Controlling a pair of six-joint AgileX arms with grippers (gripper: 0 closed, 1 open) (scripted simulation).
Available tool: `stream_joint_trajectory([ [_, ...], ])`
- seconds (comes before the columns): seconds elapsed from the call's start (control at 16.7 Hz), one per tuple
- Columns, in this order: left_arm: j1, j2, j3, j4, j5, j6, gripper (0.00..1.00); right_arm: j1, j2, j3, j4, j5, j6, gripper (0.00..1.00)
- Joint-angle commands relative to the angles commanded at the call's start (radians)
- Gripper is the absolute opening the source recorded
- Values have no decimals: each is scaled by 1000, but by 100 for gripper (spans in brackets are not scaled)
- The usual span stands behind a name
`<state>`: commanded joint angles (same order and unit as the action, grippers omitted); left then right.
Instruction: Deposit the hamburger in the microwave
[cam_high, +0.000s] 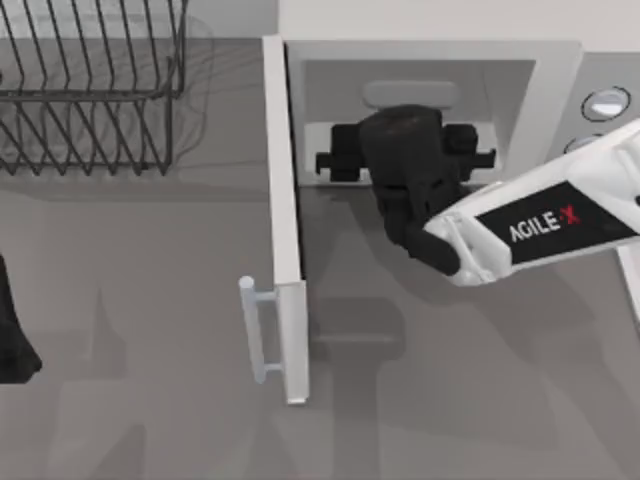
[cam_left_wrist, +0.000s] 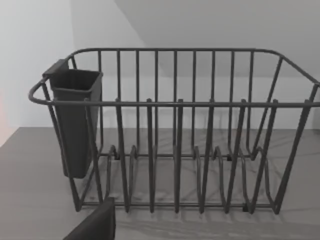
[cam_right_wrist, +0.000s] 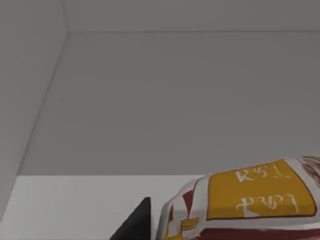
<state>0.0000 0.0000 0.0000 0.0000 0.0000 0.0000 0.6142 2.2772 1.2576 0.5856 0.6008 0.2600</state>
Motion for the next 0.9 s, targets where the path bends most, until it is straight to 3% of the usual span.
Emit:
stream_joint_trajectory([
  [0.48,0,0,0,0,0,0,100,-14,17,21,-2,-2,6,0],
  [0.9,0,0,0,0,0,0,100,-89,173,300,-119,-18,-27,0],
])
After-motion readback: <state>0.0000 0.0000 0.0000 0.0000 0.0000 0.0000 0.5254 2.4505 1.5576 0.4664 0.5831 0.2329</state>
